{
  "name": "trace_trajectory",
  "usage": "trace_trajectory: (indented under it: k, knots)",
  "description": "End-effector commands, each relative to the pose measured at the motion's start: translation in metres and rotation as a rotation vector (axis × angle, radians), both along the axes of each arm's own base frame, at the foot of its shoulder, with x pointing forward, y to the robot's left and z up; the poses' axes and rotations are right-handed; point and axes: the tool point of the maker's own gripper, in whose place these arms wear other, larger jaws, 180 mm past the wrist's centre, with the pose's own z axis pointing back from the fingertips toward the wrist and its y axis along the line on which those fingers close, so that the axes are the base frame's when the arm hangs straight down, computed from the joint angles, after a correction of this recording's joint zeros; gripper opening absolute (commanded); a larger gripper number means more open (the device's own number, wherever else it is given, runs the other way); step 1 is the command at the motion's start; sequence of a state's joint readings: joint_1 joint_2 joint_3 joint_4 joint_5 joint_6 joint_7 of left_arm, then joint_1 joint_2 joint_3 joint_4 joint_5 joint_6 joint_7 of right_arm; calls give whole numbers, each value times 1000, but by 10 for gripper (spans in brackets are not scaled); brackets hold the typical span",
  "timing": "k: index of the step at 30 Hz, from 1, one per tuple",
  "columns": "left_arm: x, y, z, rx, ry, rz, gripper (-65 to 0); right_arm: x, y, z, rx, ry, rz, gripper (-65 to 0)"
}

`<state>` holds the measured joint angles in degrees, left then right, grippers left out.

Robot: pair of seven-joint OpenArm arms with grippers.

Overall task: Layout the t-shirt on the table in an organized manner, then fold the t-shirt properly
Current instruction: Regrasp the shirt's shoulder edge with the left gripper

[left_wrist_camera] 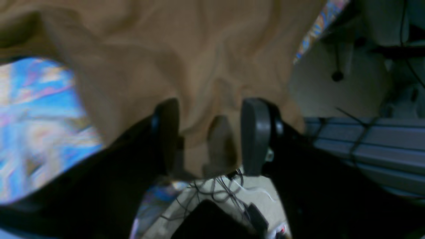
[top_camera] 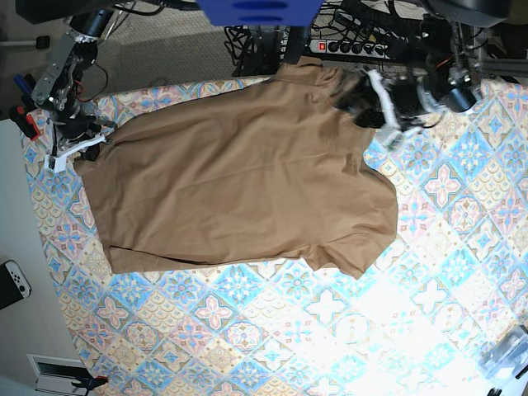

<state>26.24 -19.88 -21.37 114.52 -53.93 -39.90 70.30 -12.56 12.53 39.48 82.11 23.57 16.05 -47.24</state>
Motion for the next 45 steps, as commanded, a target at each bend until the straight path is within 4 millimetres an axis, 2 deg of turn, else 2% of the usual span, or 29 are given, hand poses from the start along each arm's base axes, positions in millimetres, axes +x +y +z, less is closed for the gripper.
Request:
trace_trajectory:
  k: [1, 4, 6, 9, 12, 15, 17, 21, 26, 28, 31, 34, 39, 45]
  knots:
    - [-4, 12, 1, 9, 4, 30, -390, -1, -5, 2, -18, 18, 6, -650]
    - [-9, 48, 0, 64, 17, 136, -396, -1, -5, 2, -19, 17, 7, -650]
    - [-16, 64, -6, 72, 41, 211, -393, -1, -5, 3, -21, 16, 8, -650]
    - [-27, 74, -25, 79, 109, 271, -392, -1, -5, 3, -21, 16, 8, -650]
    - [-32, 59, -44, 75, 164, 239, -392, -1, -5, 3, -21, 16, 8, -650]
    - [-34, 34, -59, 38, 214, 182, -392, -2, -3, 2, -20, 18, 12, -650]
    - [-36, 22, -69, 13, 244, 171, -392, 1, 5, 0, -15, 24, 39, -650]
    - [-29, 13, -78, 5, 255, 187, -395, 6, 19, -4, -6, 29, 80, -650]
    - [-26, 5, -79, -11, 252, 191, -403, 7, 20, -4, -7, 30, 84, -650]
    - [-23, 3, -79, -17, 246, 193, -462, 7, 20, -4, -7, 30, 84, -650]
    - [-22, -4, -78, -39, 245, 201, -650, 6, 20, -4, -6, 31, 84, -650]
    - [-23, -4, -79, -38, 251, 201, -650, 7, 20, -4, -6, 29, 84, -650]
    - [-27, 7, -81, 1, 259, 215, -650, 6, 19, -4, -6, 30, 80, -650]
    - [-20, 66, -73, 54, 217, 403, -650, 5, 18, -5, -5, 33, 75, -650]
